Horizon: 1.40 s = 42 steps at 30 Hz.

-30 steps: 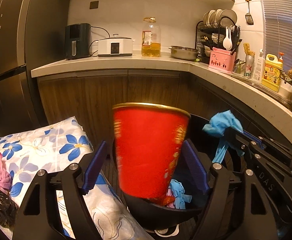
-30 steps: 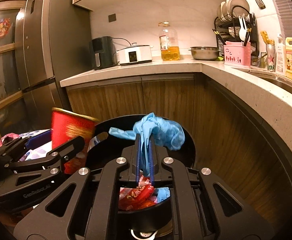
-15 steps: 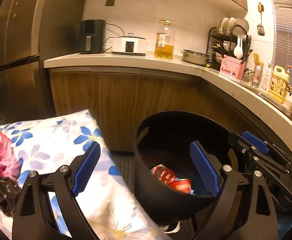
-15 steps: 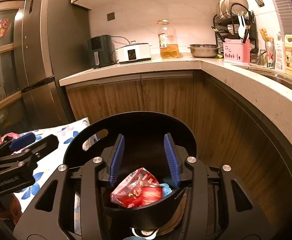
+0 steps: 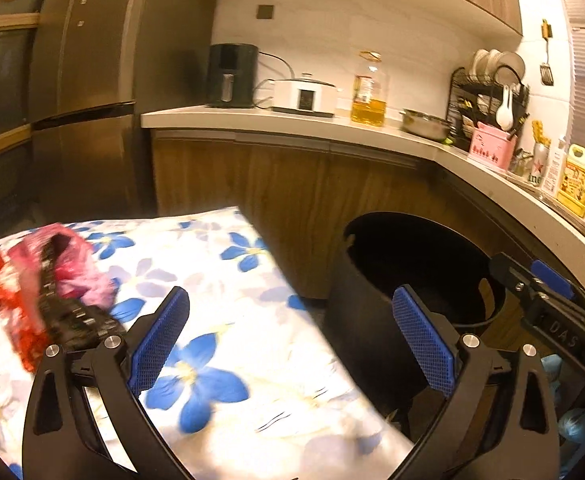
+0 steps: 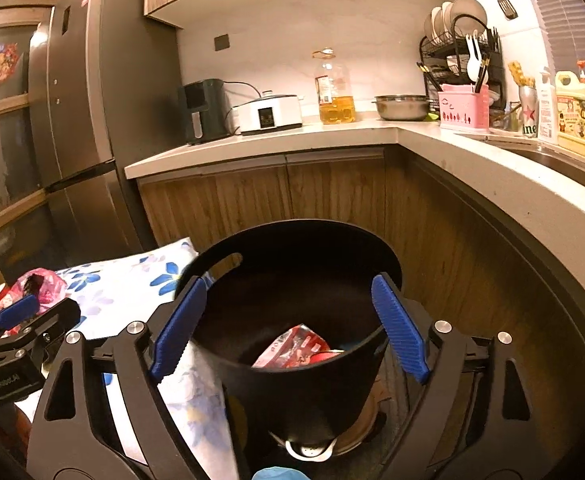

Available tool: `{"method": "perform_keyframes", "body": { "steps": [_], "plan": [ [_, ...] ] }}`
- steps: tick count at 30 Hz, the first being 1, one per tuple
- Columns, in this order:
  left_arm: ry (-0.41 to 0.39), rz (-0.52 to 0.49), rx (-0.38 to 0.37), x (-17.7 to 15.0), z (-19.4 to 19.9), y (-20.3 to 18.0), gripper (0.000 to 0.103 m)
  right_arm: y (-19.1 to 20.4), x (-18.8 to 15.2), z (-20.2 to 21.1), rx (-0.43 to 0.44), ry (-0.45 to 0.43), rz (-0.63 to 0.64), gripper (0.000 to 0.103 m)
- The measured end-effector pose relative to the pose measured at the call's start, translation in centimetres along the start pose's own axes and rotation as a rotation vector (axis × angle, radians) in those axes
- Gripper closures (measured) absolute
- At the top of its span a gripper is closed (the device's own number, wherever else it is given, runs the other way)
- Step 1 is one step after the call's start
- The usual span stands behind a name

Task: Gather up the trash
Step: 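Move both grippers back over the table toward the remaining bags, then grasp the black plastic bag with the right gripper while the left grasps the red-pink bag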

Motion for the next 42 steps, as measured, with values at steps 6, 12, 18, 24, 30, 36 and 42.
{"method": "perform_keyframes", "body": {
  "steps": [6, 12, 18, 24, 30, 36, 42],
  "plan": [
    [-0.018, 0.029, 0.060, -1.4, 2.9, 3.3, 0.006, 3.5, -0.8, 2.2, 0.026, -0.025, 0.032, 0.017],
    [-0.007, 0.067, 0.126, -2.9, 4.9, 7.2, 0.006, 7.5, -2.5, 3.1, 0.071, -0.017, 0.054, 0.017],
    [0.000, 0.099, 0.169, -4.1, 6.4, 10.6, 0.006, 10.8, -3.7, 3.5, 0.110, 0.000, 0.078, 0.017],
    [-0.012, 0.129, 0.224, -4.7, 7.9, 13.5, 0.006, 14.6, -4.7, 3.5, 0.168, 0.008, 0.109, 0.017],
    [-0.012, 0.152, 0.283, -5.3, 8.8, 16.1, 0.006, 18.0, -5.8, 2.7, 0.221, 0.030, 0.143, 0.017],
    [-0.013, 0.164, 0.324, -5.7, 9.1, 18.0, 0.006, 20.5, -6.8, 1.3, 0.263, 0.061, 0.167, 0.017],
    [-0.017, 0.164, 0.361, -5.6, 9.4, 19.5, 0.006, 23.5, -7.3, 0.0, 0.322, 0.075, 0.191, 0.017]
  ]
}}
Point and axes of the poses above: each gripper's, at about its wrist camera, not at the fingertips, and z roughly against the way its jaws point, y to its left, x to its top, the point moved 3 cm from there along -z, roughly the way its jaws point, and after that the axes turned 1 degree about y, right-handed, at the moved point
